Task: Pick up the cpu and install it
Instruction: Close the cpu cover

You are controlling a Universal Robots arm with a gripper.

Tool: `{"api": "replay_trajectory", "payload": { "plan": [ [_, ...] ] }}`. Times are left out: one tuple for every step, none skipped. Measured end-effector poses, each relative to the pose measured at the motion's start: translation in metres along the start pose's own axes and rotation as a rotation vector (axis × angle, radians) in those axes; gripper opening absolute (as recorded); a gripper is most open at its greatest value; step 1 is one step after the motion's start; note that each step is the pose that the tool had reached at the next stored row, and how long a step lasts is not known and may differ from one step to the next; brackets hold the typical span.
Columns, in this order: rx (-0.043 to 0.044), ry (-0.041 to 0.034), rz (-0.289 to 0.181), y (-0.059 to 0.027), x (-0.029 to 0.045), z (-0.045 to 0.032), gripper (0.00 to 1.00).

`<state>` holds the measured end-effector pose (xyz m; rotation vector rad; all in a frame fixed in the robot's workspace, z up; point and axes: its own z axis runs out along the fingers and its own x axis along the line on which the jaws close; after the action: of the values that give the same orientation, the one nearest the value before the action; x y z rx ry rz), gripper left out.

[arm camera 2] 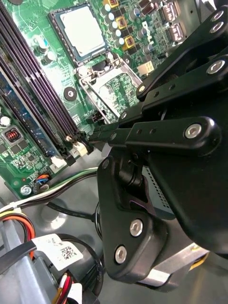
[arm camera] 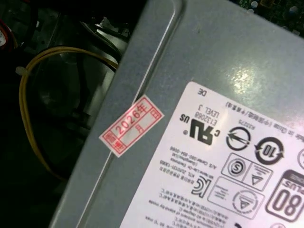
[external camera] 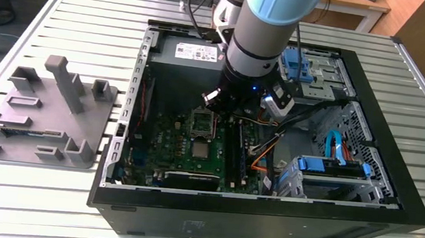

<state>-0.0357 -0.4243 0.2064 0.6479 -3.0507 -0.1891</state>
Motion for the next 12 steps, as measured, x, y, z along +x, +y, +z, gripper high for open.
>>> {"api": "replay_trajectory", "payload": {
  "plan": [
    [-0.0018,-0.0006,-0.001,0.0,0.0,0.0002,0.11],
    [-0.0027,-0.0011,-0.001,0.0,0.0,0.0003,0.11],
    [-0.0029,-0.0011,-0.002,0.0,0.0,0.0004,0.11],
    [-0.0029,-0.001,-0.002,-0.0001,0.0,0.0005,0.11],
    [-0.0029,-0.001,-0.002,-0.0001,0.0,0.0006,0.11],
    [-0.0029,-0.001,-0.002,-0.0001,0.0,0.0007,0.11],
    [-0.0028,-0.001,-0.002,-0.0001,0.0001,0.0008,0.11],
    [-0.0028,-0.0009,-0.002,0.0,0.0002,0.001,0.11],
    [-0.0029,-0.001,-0.002,0.0001,0.0003,0.0012,0.11],
    [-0.0029,-0.001,-0.002,0.0002,0.0004,0.0013,0.11],
    [-0.0029,-0.001,-0.002,0.0004,0.0005,0.0015,0.11],
    [-0.0028,-0.001,-0.002,0.0005,0.0006,0.0016,0.11]
  ]
}}
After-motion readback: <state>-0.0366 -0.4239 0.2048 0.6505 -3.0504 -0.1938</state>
